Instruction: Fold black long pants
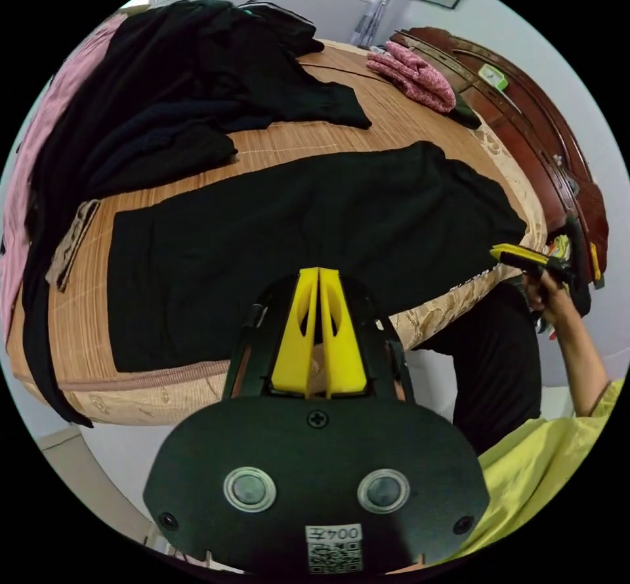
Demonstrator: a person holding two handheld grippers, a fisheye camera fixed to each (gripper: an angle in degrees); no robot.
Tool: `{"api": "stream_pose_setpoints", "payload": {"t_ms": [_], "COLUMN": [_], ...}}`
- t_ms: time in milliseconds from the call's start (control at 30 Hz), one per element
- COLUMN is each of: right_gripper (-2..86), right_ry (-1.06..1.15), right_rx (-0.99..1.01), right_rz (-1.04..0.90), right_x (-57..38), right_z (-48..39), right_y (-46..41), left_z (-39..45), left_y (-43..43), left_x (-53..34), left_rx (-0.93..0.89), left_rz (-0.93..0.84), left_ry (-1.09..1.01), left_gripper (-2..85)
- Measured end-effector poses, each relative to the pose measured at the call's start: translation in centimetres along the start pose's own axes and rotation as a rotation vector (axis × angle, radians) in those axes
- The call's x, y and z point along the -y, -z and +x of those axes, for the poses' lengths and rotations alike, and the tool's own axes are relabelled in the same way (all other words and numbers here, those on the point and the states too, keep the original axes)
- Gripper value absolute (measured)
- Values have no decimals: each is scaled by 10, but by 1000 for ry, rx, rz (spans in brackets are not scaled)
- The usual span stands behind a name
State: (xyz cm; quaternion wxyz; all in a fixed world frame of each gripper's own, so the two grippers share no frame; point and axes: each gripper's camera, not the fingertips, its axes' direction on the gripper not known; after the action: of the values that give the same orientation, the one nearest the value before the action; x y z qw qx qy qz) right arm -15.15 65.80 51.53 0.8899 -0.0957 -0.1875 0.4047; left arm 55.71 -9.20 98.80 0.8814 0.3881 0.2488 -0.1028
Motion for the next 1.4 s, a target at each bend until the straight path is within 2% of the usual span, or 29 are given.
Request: {"api": "stream_pose_setpoints", "payload": {"t_ms": [67, 267, 367, 533, 767, 933, 1133, 1400], "right_gripper": [82, 67, 63, 52, 29, 9, -3, -6], "right_ry": [-48, -115, -176, -202, -235, -245, -250, -253], "right_rx": [136, 265, 351, 372, 388, 396, 395, 401], "right_rz": [53, 46, 71, 63, 54, 51, 50, 48], "right_x": [-8, -34, -43, -47, -52, -54, -57, -61], "right_z": [17, 63, 84, 104, 131, 145, 160, 177], "right_y": [12, 5, 1, -2, -4, -4, -3, -2], "left_z": [-36, -192, -267, -372, -438, -470, -491, -496], "left_y": [5, 14, -3, -58, -100, -119, -133, -144], "left_x": [-25, -116, -148, -187, -213, -212, -197, -170], "left_rx": [-54, -210, -408, -720, -751, -760, -774, -843], "left_rz": [76, 210, 192, 169, 132, 88, 25, 32], "left_ry": [61, 259, 316, 464, 486, 420, 356, 339], "left_gripper": [25, 78, 95, 137, 139, 138, 143, 130]}}
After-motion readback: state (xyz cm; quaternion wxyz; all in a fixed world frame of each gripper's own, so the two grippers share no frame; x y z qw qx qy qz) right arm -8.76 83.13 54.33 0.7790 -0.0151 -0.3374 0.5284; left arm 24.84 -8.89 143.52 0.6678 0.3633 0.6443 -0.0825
